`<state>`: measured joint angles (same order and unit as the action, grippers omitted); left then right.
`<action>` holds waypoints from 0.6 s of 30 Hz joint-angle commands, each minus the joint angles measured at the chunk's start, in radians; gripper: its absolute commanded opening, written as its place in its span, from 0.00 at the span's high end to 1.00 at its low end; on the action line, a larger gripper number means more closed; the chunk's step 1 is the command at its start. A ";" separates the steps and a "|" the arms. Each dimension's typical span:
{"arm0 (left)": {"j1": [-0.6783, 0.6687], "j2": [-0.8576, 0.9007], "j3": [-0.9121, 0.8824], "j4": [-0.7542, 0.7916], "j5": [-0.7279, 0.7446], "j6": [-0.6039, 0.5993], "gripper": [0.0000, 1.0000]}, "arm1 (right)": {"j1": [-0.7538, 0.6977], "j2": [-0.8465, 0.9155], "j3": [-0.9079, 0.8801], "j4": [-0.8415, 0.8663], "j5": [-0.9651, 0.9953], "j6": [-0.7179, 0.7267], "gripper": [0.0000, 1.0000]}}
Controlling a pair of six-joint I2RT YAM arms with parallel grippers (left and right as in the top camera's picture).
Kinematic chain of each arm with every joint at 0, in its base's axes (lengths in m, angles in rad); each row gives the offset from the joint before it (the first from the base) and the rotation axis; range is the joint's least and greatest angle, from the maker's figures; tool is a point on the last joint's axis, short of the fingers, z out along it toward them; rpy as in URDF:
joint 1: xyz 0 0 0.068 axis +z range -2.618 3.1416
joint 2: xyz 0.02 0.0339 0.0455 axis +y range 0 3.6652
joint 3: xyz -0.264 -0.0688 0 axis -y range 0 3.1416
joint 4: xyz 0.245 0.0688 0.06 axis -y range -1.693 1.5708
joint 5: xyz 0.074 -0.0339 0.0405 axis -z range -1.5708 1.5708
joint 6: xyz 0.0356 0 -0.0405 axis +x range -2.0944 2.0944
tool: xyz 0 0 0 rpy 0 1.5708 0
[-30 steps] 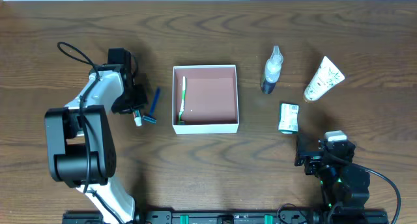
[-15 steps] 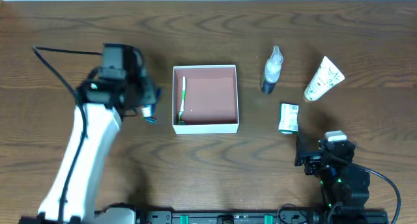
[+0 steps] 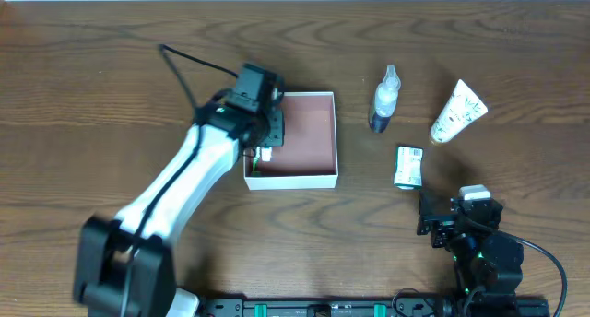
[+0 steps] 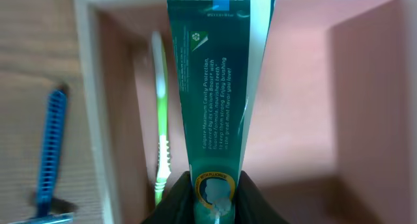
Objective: Pack container
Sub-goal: 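Place toothpaste tube in the box beside the toothbrush, left gripper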
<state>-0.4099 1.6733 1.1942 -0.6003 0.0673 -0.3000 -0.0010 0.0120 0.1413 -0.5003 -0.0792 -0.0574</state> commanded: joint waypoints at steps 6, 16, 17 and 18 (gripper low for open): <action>-0.013 0.139 -0.002 0.048 -0.027 -0.015 0.80 | -0.007 -0.006 -0.003 0.000 -0.007 0.012 0.01; -0.012 0.200 0.000 0.067 -0.039 -0.016 0.71 | -0.007 -0.006 -0.003 0.000 -0.007 0.012 0.01; -0.012 0.194 0.002 0.063 -0.038 -0.017 0.67 | -0.007 -0.006 -0.003 0.000 -0.007 0.012 0.01; -0.012 0.185 0.005 0.055 -0.033 -0.020 0.63 | -0.007 -0.006 -0.003 0.000 -0.007 0.012 0.01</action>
<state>-0.4210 1.8774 1.1942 -0.5346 0.0486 -0.3141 -0.0010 0.0120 0.1413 -0.5003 -0.0792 -0.0574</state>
